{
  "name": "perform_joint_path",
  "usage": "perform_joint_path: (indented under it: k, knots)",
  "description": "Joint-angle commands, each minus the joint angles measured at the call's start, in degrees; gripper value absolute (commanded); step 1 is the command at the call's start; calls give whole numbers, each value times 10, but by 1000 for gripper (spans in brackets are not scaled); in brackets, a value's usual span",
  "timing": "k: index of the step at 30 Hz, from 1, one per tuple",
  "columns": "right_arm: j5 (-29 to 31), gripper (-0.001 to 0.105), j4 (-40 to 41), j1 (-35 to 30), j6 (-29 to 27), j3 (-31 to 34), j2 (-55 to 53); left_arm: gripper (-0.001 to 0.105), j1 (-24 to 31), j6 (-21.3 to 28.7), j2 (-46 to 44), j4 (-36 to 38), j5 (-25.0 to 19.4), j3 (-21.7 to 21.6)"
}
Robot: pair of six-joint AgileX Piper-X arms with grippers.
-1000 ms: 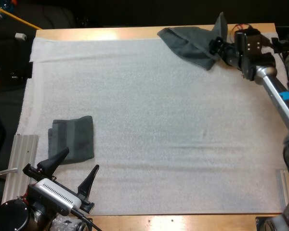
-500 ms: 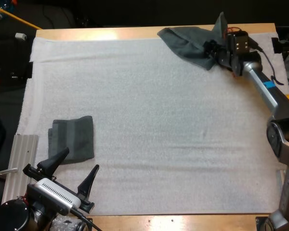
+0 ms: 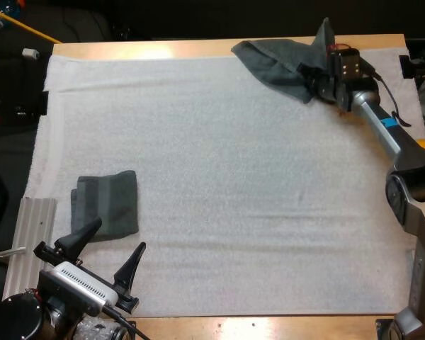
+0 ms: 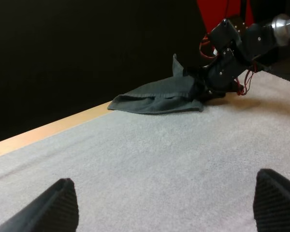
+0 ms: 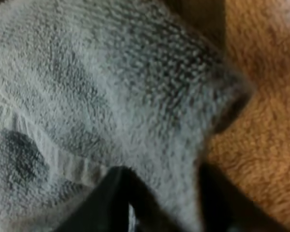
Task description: Pick towel from pile, fold and stack
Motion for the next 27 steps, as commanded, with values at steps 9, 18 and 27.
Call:
perform_joint_path:
  k: [9,18,27]
  knots:
    - [-26,0,10,2,-19,-4,-12,71,-2,-5,2,-1,4,-4]
    - [-16,0,71,14,-145,-4,-105,71,-2,-5,2,-1,4,-4]
    - [19,0,176,49,-233,-4,-235,71,-2,-5,2,-1,4,-4]
